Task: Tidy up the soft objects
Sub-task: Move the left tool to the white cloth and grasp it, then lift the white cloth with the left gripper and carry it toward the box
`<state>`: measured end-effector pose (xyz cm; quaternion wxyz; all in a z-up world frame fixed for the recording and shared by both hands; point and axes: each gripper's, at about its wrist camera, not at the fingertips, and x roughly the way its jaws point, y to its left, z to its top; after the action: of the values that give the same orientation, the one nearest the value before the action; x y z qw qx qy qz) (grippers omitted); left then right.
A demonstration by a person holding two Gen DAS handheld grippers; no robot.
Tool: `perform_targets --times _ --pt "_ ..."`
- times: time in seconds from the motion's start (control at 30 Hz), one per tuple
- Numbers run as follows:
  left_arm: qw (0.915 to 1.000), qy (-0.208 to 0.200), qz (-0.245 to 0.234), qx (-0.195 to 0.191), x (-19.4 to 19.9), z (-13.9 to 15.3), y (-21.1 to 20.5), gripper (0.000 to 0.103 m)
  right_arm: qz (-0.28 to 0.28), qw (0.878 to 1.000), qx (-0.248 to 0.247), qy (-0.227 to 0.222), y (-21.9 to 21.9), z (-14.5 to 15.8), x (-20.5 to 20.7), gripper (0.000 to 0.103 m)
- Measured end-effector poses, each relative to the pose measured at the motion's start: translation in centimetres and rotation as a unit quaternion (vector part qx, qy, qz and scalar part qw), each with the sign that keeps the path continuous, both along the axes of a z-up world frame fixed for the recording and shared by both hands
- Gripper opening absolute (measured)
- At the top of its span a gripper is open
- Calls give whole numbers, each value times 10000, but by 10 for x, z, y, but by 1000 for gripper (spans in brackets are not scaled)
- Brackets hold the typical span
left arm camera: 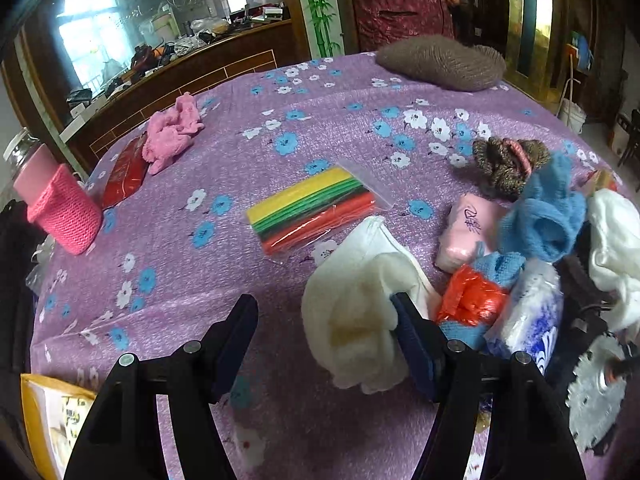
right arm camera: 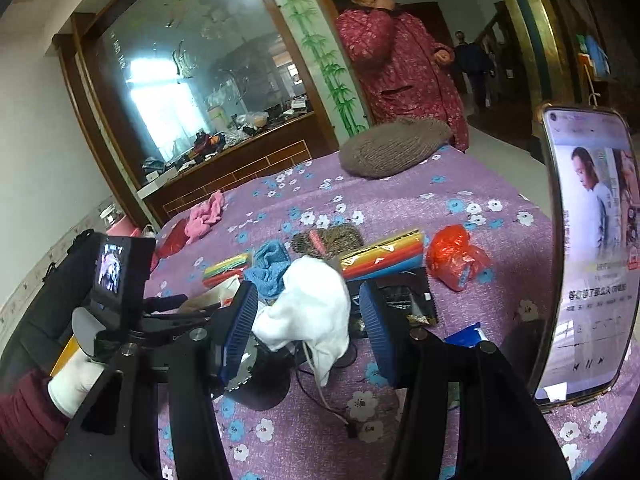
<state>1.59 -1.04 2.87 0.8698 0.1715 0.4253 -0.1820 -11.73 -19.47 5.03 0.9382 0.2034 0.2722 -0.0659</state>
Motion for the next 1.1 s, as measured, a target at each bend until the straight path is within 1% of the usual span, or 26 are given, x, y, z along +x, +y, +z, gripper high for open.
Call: perform_targets --times 0.03,0.07,0.13,0.17,0.23,0.33,0.4,0.43,0.53,0.63,0.7,0.73,0.8,0.87,0.93,0.97,1.0,1.1 --pt "10000 17 -11 14 1 -2 -3 31 -30 10000 4 19 -1 -1 0 51" --pt "9999 83 -59 -20 1 -1 -3 12 -46 10000 7 46 -1 -1 0 51" --pt "9990 351 -122 -239 3 -1 -3 10 -70 10000 4 69 -2 -2 1 51" --pt "9987 375 -96 -326 3 3 1 10 -84 9999 -6 67 -2 -2 0 51" --pt "9987 277 -134 -410 -6 12 8 9 -130 9999 -39 57 -3 -3 -1 51" --pt "9971 257 -168 -701 -26 31 27 9 -188 9998 -49 96 -5 -5 -2 51" --pt "9960 121 -175 -865 -49 49 46 10 -178 9998 -13 105 -5 -5 -1 51" --pt "9944 79 -180 -1037 -63 58 57 10 -155 9998 -1 103 -5 -5 -1 51" --pt "9908 -6 -133 -1349 -101 77 86 10 -14 10000 17 80 -1 -5 0 51" --pt "9865 -147 -33 -1632 -130 88 111 10 190 9992 295 202 -1 0 -1 51" --pt "9828 -202 77 -1833 -145 91 127 10 247 9987 317 301 0 6 -7 51" --pt "9798 -211 110 -1987 -153 91 137 10 287 9983 322 400 0 9 -10 51" --pt "9768 -256 182 -2120 -166 86 150 10 304 9972 361 586 -4 12 -11 51" --pt "9743 -250 212 -2231 -177 82 162 10 184 9965 337 745 -10 16 -13 51" --pt "9727 -209 225 -2300 -182 79 173 10 36 9960 151 881 -13 18 -13 51" --pt "9722 -191 246 -2321 -183 78 177 10 -35 9948 35 1013 -14 18 -11 51" --pt "9714 -176 268 -2354 -186 78 181 10 -78 9922 -75 1242 -15 15 -7 51" --pt "9680 -162 327 -2482 -190 78 196 10 -199 9826 -252 1827 -15 1 3 51"
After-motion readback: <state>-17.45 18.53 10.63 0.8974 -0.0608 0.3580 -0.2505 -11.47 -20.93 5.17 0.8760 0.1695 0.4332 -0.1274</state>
